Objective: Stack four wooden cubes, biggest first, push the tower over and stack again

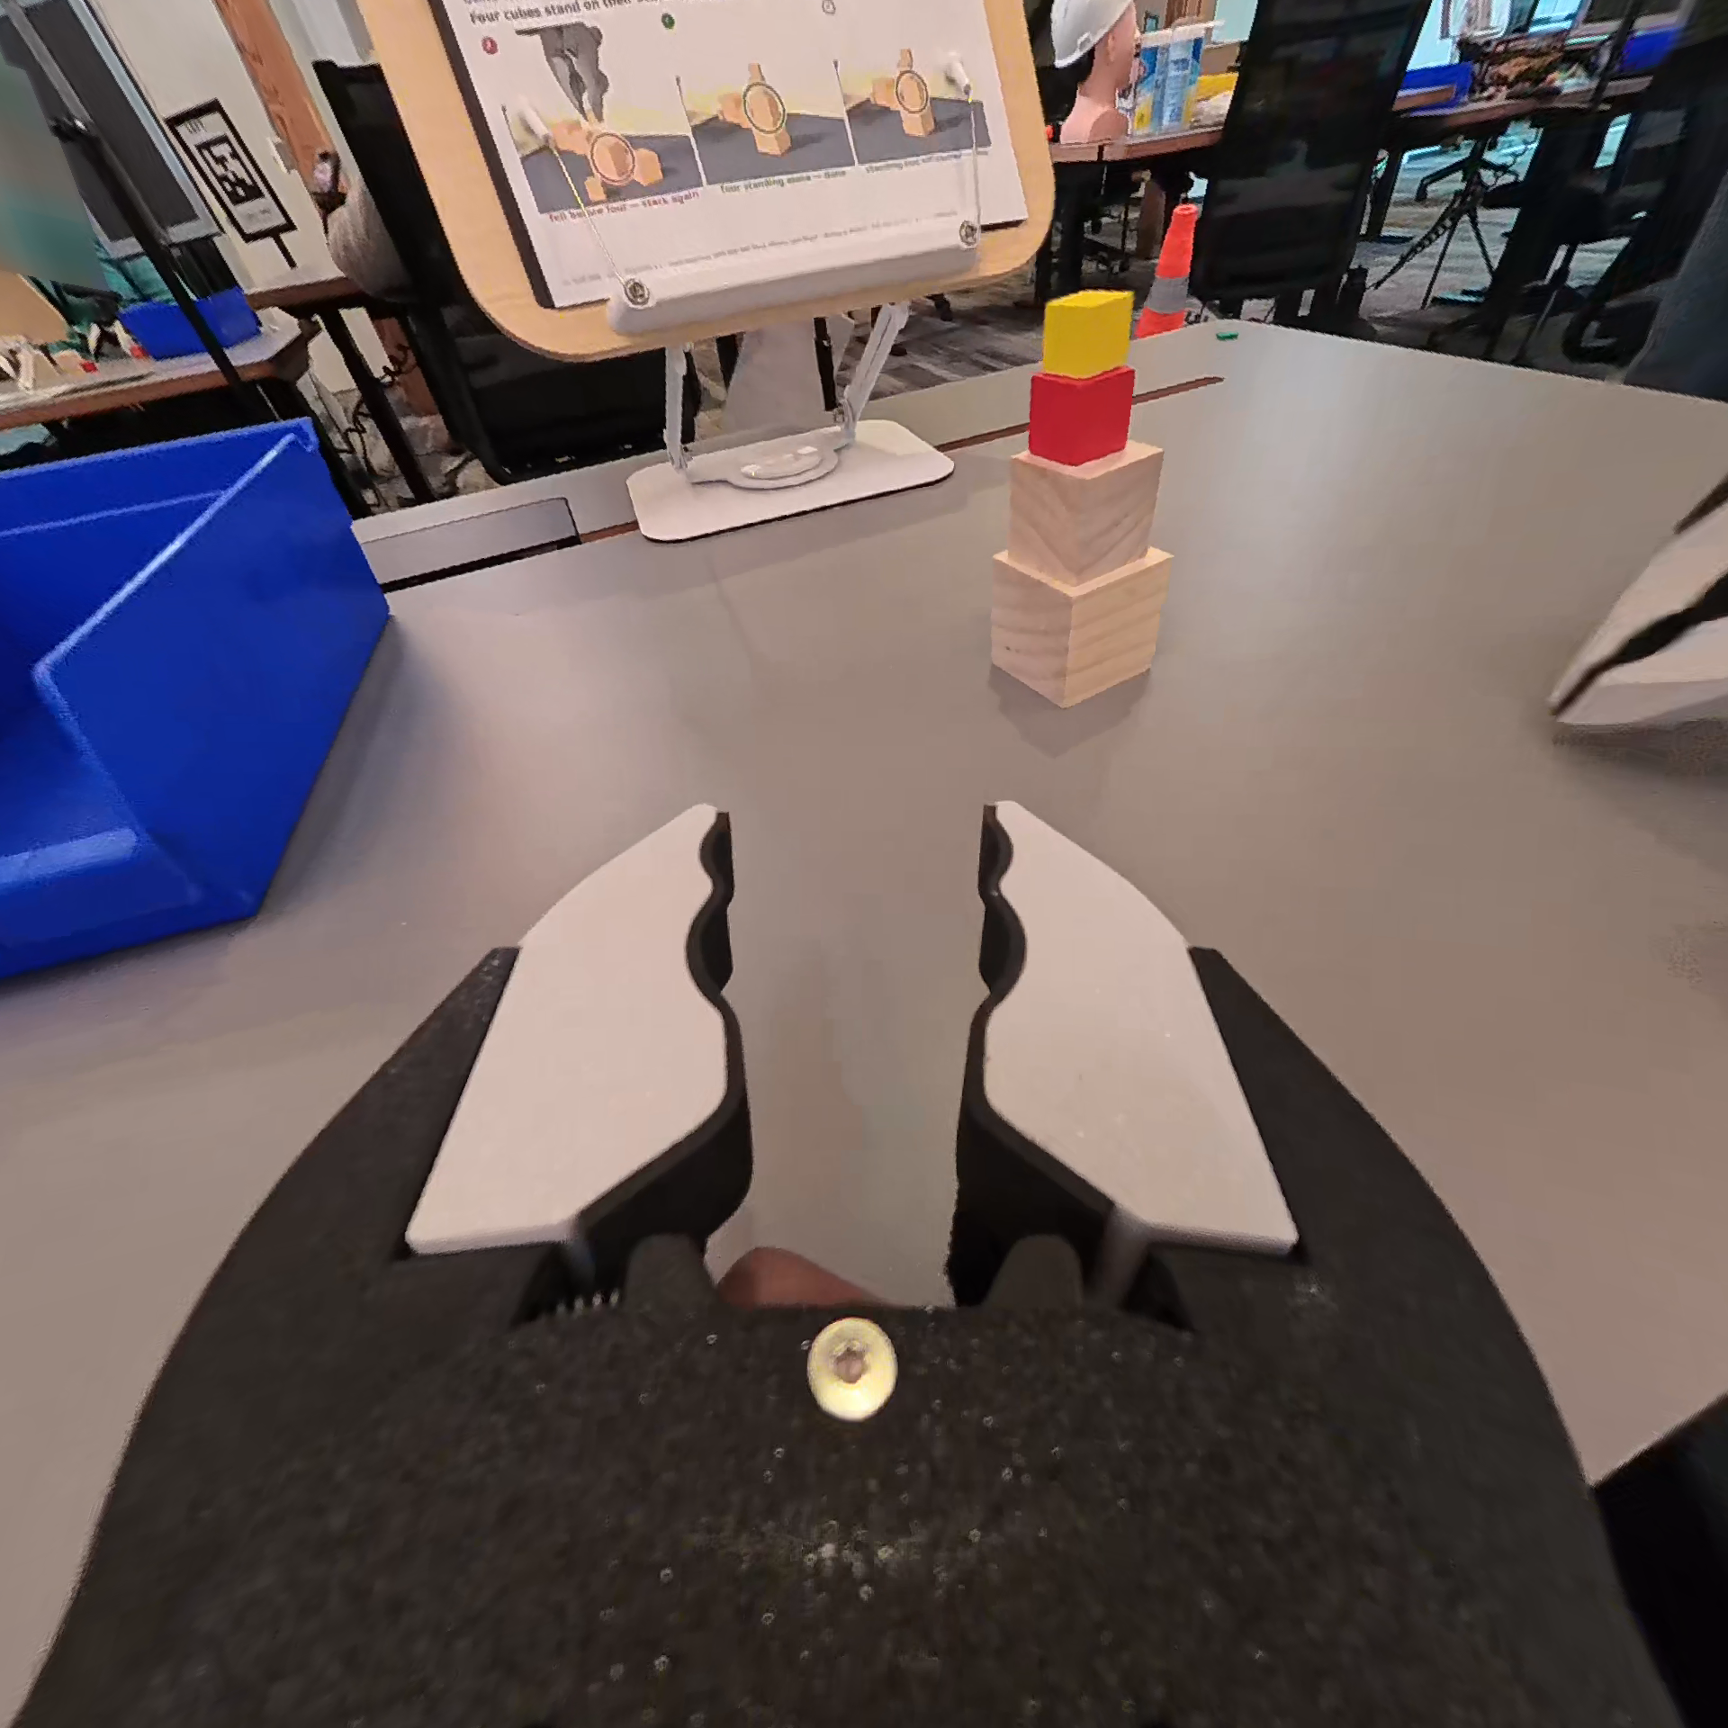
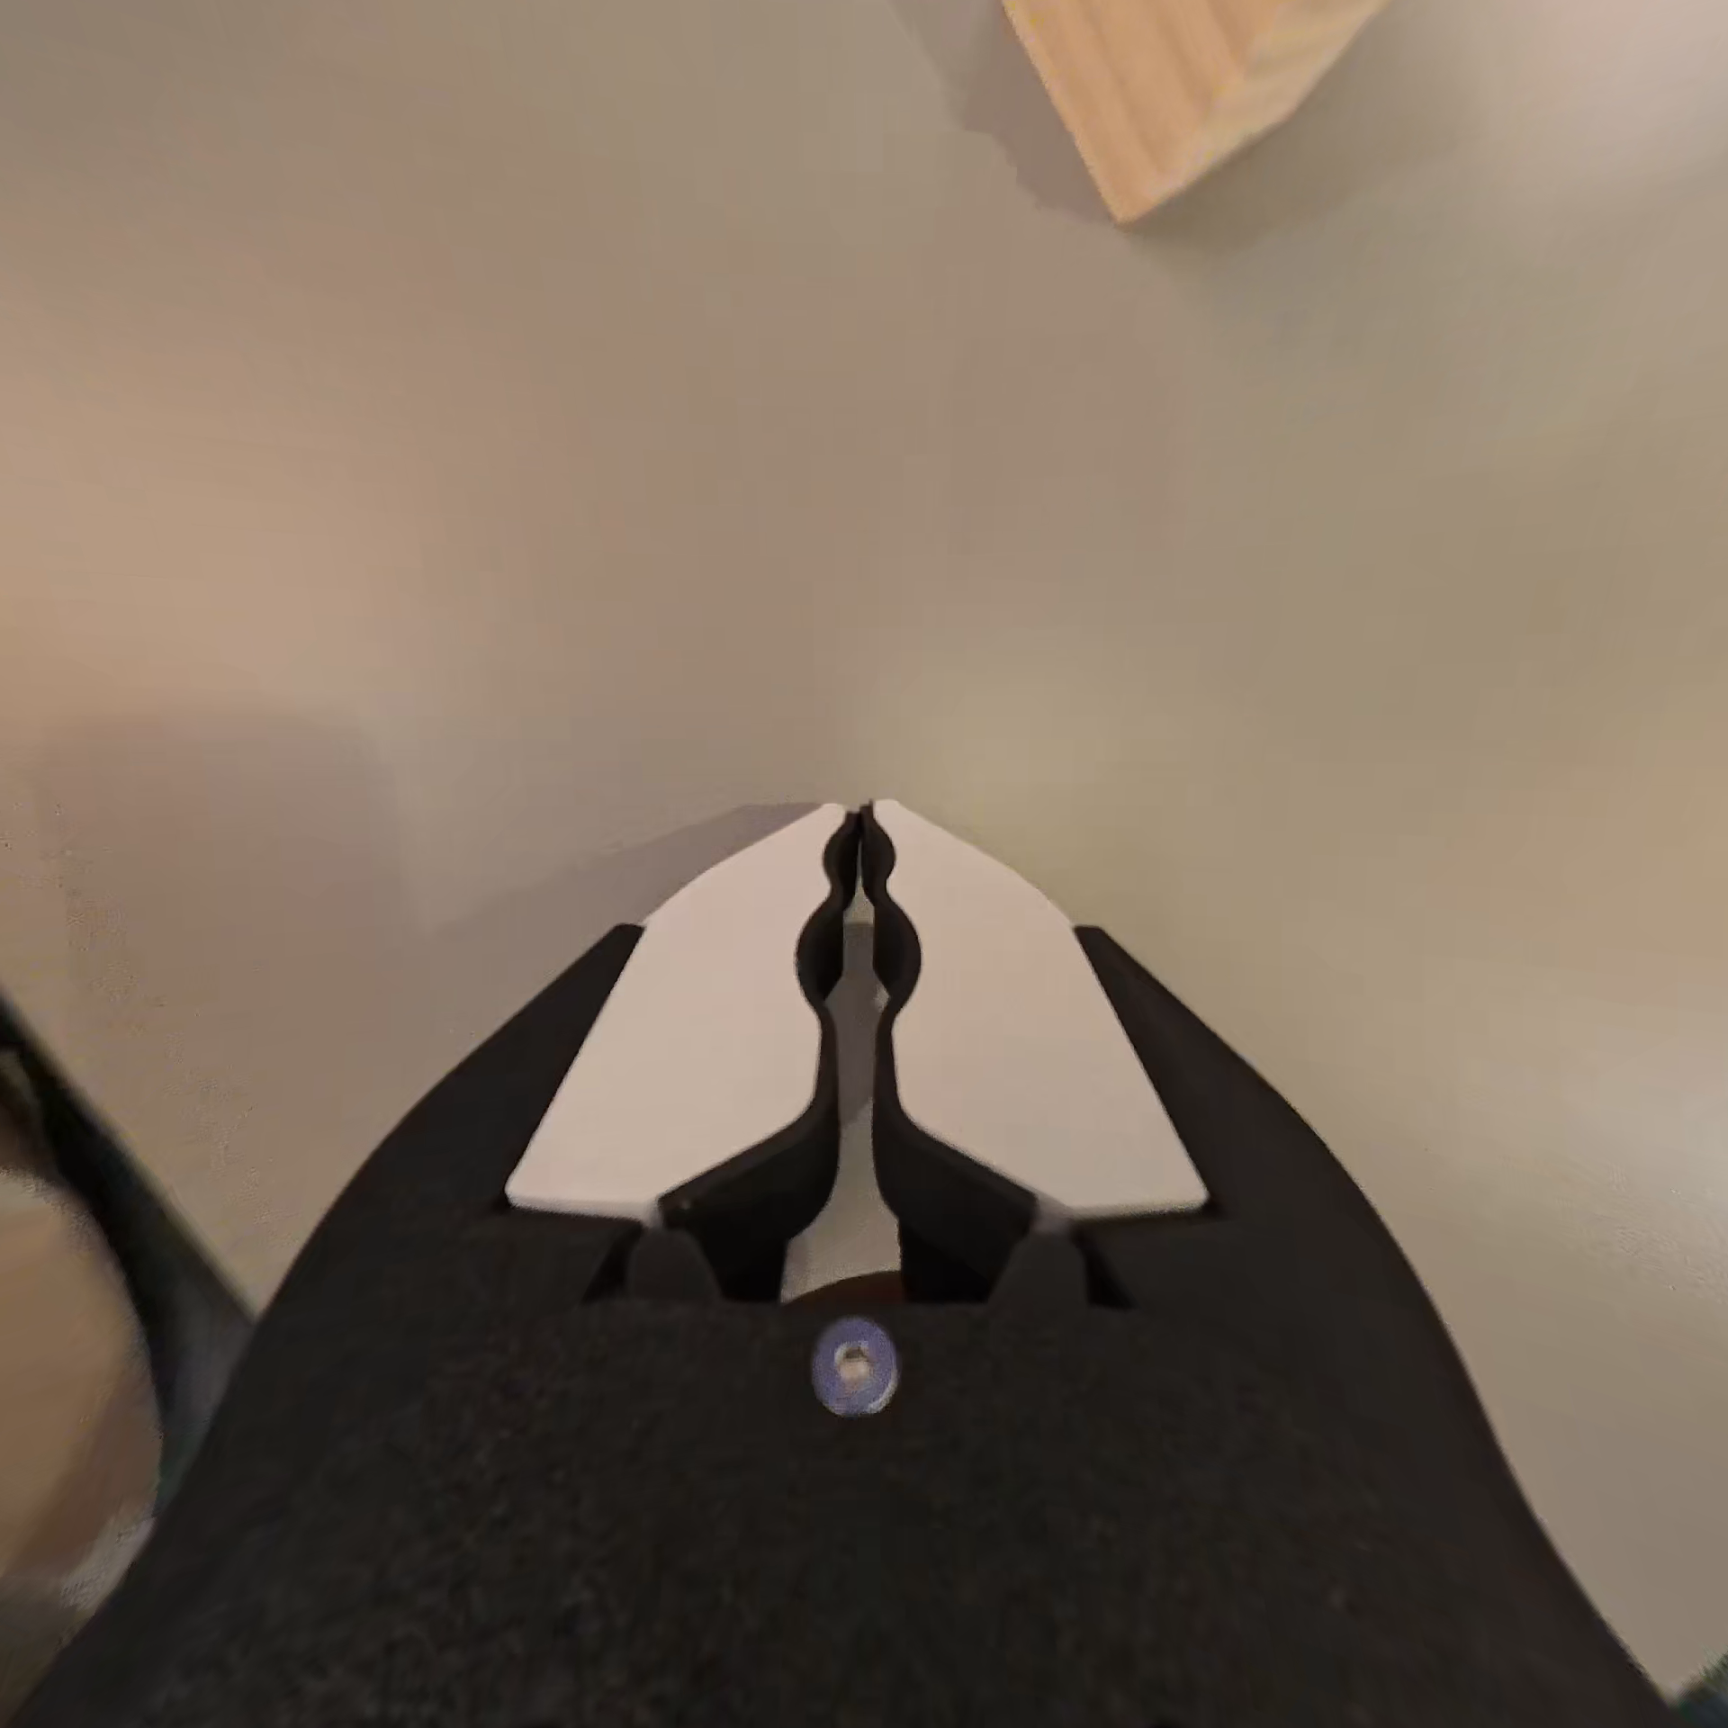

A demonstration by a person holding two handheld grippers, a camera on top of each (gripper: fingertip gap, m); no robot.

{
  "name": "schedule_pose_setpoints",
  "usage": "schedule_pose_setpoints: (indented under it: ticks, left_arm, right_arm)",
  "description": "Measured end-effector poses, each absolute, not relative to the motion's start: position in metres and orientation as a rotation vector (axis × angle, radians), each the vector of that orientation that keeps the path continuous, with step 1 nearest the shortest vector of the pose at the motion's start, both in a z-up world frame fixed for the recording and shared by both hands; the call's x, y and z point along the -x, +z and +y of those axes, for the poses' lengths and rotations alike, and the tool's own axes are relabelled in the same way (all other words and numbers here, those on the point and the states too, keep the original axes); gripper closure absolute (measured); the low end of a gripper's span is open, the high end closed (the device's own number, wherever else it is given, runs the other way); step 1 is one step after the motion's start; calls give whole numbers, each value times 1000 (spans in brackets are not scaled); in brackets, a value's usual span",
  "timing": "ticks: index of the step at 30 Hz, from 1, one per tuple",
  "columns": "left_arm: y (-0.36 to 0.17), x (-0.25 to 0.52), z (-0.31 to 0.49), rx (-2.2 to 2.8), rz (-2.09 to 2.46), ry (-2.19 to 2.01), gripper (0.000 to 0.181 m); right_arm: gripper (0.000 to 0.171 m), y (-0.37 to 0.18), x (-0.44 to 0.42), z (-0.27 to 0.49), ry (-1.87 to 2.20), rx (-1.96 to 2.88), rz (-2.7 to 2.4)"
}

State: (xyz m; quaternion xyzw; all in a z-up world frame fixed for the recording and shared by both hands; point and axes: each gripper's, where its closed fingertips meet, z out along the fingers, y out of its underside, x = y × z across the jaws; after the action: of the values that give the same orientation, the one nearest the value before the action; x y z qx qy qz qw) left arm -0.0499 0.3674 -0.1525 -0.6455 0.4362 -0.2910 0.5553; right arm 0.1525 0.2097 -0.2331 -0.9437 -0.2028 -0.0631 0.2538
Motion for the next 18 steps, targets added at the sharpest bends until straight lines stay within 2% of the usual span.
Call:
schedule_pose_setpoints:
  ticks: [4, 7, 9, 18]
  left_arm:
    - [-153, 48, 373, 1540, 1021, -703, 132]
    - [-153, 47, 379, 1547, 1015, -697, 131]
    - [-150, 51, 384, 1560, 974, -716, 132]
    - [-143, 67, 385, 1549, 902, -766, 136]
  right_arm:
    - [171, -240, -182, 284, -260, 2602, -567]
    - [171, -222, -142, 383, -65, 2421, -614]
    - [171, -197, -129, 412, -39, 2268, -593]
    - [171, -172, -133, 313, -51, 2229, -524]
